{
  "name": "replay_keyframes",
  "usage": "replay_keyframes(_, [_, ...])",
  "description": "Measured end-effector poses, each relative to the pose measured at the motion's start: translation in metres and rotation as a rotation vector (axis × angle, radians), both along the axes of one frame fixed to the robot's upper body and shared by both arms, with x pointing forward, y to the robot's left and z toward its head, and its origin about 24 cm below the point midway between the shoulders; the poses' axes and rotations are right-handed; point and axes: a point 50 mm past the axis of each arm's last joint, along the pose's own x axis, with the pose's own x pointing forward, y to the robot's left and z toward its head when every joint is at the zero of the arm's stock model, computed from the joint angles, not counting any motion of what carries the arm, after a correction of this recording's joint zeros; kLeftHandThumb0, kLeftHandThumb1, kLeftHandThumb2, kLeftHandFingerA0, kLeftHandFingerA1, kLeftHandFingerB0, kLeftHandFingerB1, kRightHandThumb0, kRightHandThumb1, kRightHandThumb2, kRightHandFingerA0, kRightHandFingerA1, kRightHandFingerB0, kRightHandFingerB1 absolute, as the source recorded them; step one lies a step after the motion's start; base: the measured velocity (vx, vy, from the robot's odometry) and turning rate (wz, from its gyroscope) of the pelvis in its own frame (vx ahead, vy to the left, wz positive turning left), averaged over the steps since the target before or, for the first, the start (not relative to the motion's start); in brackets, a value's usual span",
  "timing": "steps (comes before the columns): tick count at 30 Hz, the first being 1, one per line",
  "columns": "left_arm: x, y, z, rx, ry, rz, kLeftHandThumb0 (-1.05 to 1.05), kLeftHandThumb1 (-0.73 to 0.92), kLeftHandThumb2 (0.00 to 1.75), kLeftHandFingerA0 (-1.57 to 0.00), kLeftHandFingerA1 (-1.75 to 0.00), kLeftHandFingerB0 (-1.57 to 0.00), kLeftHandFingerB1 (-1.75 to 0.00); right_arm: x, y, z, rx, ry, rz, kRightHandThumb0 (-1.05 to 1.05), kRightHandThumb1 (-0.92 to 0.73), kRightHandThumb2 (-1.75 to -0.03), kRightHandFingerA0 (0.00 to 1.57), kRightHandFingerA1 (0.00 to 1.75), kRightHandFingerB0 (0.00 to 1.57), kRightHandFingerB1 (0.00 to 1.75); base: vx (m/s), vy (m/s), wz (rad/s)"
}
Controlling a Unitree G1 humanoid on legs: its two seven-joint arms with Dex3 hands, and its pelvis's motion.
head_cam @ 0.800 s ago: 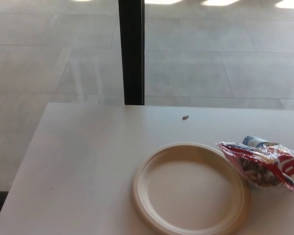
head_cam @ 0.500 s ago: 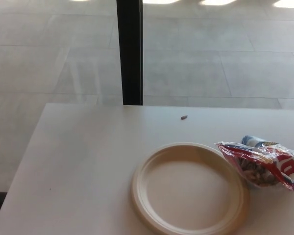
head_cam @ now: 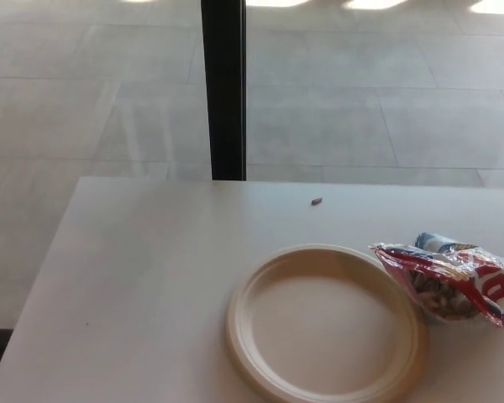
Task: The robot uses its right hand to pick up a bag of sunflower seeds kept in the middle of the desk and tilts it over a plate kept next to it to pour out a few seeds and then puts the bag of seeds back on the desk
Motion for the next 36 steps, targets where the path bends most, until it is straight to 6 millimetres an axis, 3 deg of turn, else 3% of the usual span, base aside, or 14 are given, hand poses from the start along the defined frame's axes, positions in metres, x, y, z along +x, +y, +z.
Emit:
replay_keyframes(6, [0.055,0.002,0.000,-0.010,-0.298,0.089,-0.79,0.60,0.97,-0.47,-0.65,-0.35,-0.50,0.113,-0.025,0.062,-0.101,-0.498,0.055,-0.91,-0.49,-0.88,0.02,0.69,0.03,0.60,0.00,0.000,0.01])
replay_keyframes(7, [0.066,0.003,0.002,-0.013,-0.365,0.112,-0.71,0.71,0.61,-0.45,-0.57,-0.39,-0.37,0.122,-0.026,0.069,-0.104,-0.546,0.048,-0.91,-0.64,-0.57,0.00,1.03,0.01,0.67,0.00,0.000,0.00])
replay_keyframes(8, [0.071,0.004,0.004,-0.014,-0.410,0.135,-0.71,0.57,0.97,-0.45,-0.64,-0.28,-0.50,0.126,-0.027,0.074,-0.105,-0.577,0.042,-0.55,-0.25,-0.92,0.02,0.64,0.04,0.62,0.00,0.009,-0.10])
replay_keyframes(9, [0.076,0.006,0.006,-0.014,-0.449,0.158,-0.73,0.71,0.62,-0.42,-0.53,-0.34,-0.35,0.128,-0.028,0.076,-0.105,-0.597,0.035,-0.61,-0.25,-0.92,0.02,0.67,0.00,0.62,0.00,0.009,0.06])
replay_keyframes(13, [0.108,0.013,0.017,-0.016,-0.651,0.226,-0.72,0.73,0.62,-0.37,-0.47,-0.33,-0.34,0.134,-0.032,0.088,-0.115,-0.666,0.011,-1.03,-0.64,-0.60,0.00,0.99,0.00,0.90,0.00,0.000,0.00])
replay_keyframes(19, [0.139,0.029,0.042,-0.009,-0.921,0.334,-0.68,0.73,0.62,-0.35,-0.51,-0.31,-0.35,0.134,-0.046,0.109,-0.150,-0.783,-0.115,-1.05,-0.44,-0.90,0.00,0.88,0.06,0.86,0.00,0.000,0.00])
replay_keyframes(20, [0.141,0.031,0.045,-0.007,-0.950,0.349,-0.69,0.73,0.62,-0.36,-0.52,-0.31,-0.35,0.136,-0.049,0.114,-0.161,-0.811,-0.136,-1.05,-0.64,-0.57,0.00,1.30,0.01,1.13,0.00,0.000,0.00])
replay_keyframes(23, [0.147,0.042,0.058,0.002,-1.063,0.402,-0.69,0.73,0.62,-0.37,-0.53,-0.33,-0.36,0.146,-0.063,0.142,-0.205,-0.941,-0.225,-1.05,-0.63,-0.55,0.00,1.35,0.00,1.13,0.00,-0.003,0.04])
replay_keyframes(24, [0.147,0.044,0.061,0.004,-1.095,0.419,-0.68,0.72,0.61,-0.36,-0.52,-0.32,-0.36,0.148,-0.068,0.151,-0.215,-0.978,-0.259,-1.05,-0.30,-1.05,0.02,0.96,0.02,0.94,0.01,-0.010,0.11])
replay_keyframes(25, [0.148,0.047,0.064,0.004,-1.123,0.433,-0.68,0.72,0.62,-0.36,-0.51,-0.33,-0.35,0.150,-0.072,0.159,-0.221,-1.017,-0.301,-0.90,0.04,-0.95,0.04,0.90,0.00,0.86,0.01,-0.011,0.12])
replay_keyframes(30, [0.146,0.051,0.069,-0.007,-1.191,0.476,-0.67,0.71,0.61,-0.38,-0.52,-0.34,-0.36,0.145,-0.083,0.165,-0.178,-1.100,-0.485,-1.00,-0.16,-1.07,0.05,0.99,0.06,1.05,0.00,-0.014,0.11])
replay_keyframes(31, [0.146,0.051,0.069,-0.010,-1.198,0.483,-0.67,0.70,0.61,-0.39,-0.51,-0.34,-0.36,0.143,-0.084,0.161,-0.164,-1.096,-0.515,-0.92,-0.12,-1.03,0.00,1.38,0.00,1.48,0.00,0.000,0.00])
replay_keyframes(34, [0.145,0.052,0.070,-0.019,-1.230,0.499,-0.66,0.69,0.61,-0.39,-0.50,-0.35,-0.37,0.131,-0.085,0.146,-0.108,-1.065,-0.629,-0.63,-0.02,-1.08,0.05,0.89,0.01,0.87,0.00,0.000,0.00])
replay_keyframes(36, [0.144,0.052,0.071,-0.022,-1.245,0.505,-0.69,0.53,0.91,-0.34,-0.57,-0.26,-0.49,0.122,-0.084,0.135,-0.080,-1.031,-0.689,-0.57,0.26,-1.35,0.00,1.29,0.00,1.33,0.00,0.000,0.00])
